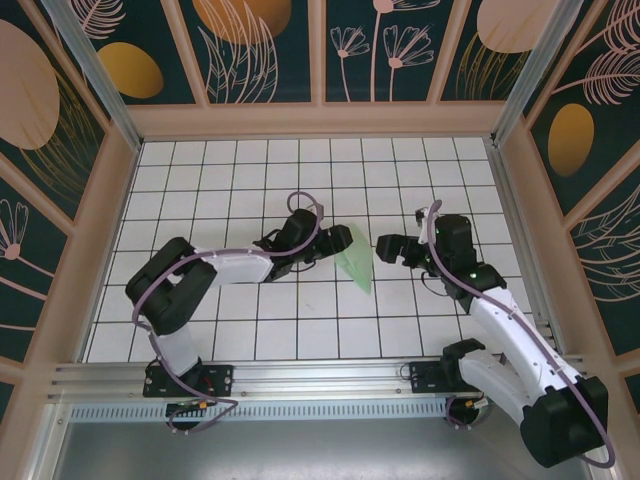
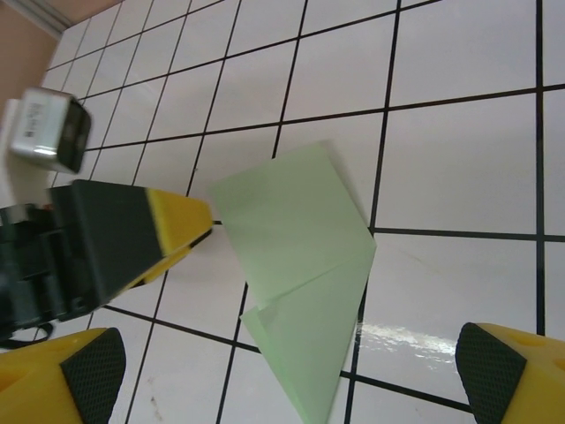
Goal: Fold a paper plane with a square sheet of paper (fold left side to right side)
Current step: Fold the wing for the fifth time at the center of the table.
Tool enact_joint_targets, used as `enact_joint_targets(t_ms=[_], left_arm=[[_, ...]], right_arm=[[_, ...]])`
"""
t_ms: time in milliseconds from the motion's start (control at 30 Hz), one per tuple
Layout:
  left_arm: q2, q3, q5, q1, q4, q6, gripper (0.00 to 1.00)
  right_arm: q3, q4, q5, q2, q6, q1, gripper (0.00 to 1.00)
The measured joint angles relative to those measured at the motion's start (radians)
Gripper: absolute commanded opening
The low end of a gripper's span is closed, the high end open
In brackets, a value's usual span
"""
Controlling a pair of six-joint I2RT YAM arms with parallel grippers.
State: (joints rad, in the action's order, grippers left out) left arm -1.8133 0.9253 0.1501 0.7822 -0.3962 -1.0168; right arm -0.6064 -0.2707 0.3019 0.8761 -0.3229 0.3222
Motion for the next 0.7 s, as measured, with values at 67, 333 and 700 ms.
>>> enact_joint_targets(t_ms=[67,333,700], left_arm=[[-0.029,0.014,0.001,0.0,0.003,-0.007,0.66],[-0.103,0.051,0.043,0.0,-0.024,-0.031,0.22],[0.085,-0.106,0.09,0.0,-0.073,0.121,0.0]], right_arm=[[0.001,0.003,0.025,-0.008,-0.001,-0.011,0.99],[0.037,0.045,0.143,-0.021,-0.032,-0.072,0.99],[0.179,0.266,0.484,0.023,-0.108,-0.27,0.67]])
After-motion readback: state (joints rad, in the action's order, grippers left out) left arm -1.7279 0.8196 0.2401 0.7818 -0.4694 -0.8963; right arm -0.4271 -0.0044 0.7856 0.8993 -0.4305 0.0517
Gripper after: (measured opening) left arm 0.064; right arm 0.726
